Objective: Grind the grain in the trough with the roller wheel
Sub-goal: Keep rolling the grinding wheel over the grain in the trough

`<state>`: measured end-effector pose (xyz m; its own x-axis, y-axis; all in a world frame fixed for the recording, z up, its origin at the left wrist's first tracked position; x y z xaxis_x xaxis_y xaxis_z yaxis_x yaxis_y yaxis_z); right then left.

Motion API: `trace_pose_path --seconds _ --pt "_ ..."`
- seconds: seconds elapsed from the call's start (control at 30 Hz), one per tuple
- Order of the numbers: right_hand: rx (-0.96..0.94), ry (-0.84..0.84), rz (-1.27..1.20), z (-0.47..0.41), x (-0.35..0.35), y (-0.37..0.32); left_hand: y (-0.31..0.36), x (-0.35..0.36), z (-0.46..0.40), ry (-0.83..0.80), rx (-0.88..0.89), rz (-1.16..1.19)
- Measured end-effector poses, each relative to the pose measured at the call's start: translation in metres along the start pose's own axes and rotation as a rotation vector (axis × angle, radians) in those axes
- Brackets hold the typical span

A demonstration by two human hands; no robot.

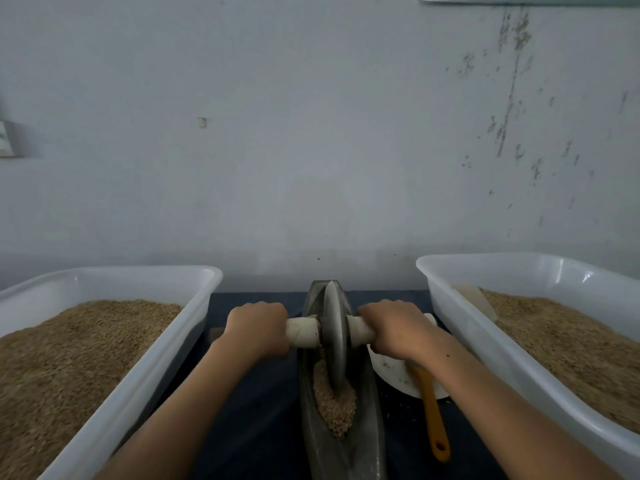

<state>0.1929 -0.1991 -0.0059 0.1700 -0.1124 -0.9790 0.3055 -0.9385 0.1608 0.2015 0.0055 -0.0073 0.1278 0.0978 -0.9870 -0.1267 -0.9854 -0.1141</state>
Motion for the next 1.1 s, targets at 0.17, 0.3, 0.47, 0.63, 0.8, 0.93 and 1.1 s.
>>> trace_pose_path --seconds 0.17,0.3,0.47,0.63,0.8,0.93,1.1 --pt "0.04 0.196 -0.031 0.0 0.008 -0.001 0.005 0.004 0.001 0.26 0.027 -0.015" --pt "-0.004 0.112 0.003 0.002 0.003 0.0 -0.001 0.003 0.001 0.116 0.067 -0.008" --pt "-0.077 -0.173 -0.027 0.001 -0.007 0.005 -0.007 -0.003 0.001 -0.298 0.108 0.154" --pt "-0.054 -0.131 -0.048 -0.001 -0.003 0.006 -0.002 -0.005 0.002 -0.139 0.074 0.053" --pt "0.003 0.208 0.039 -0.004 0.01 0.0 0.004 0.004 0.002 0.181 0.032 -0.007" --pt "-0.005 0.217 0.011 -0.003 0.01 0.003 0.003 0.004 0.001 0.186 0.057 -0.012" --pt "-0.083 -0.031 0.055 -0.002 -0.003 0.003 -0.007 -0.003 0.001 -0.205 0.101 0.14"
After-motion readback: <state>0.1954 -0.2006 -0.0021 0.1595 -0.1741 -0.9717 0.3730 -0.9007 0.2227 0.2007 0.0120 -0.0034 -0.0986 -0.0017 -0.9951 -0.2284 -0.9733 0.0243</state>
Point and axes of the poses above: each hand's wrist, its own z-axis away from the middle knuckle, its own x-axis out of the palm, y = z × x, the point moved 1 cm from there along -z, towards the middle knuckle, and after that the axes turned 2 degrees about z, right-handed, at the moved point
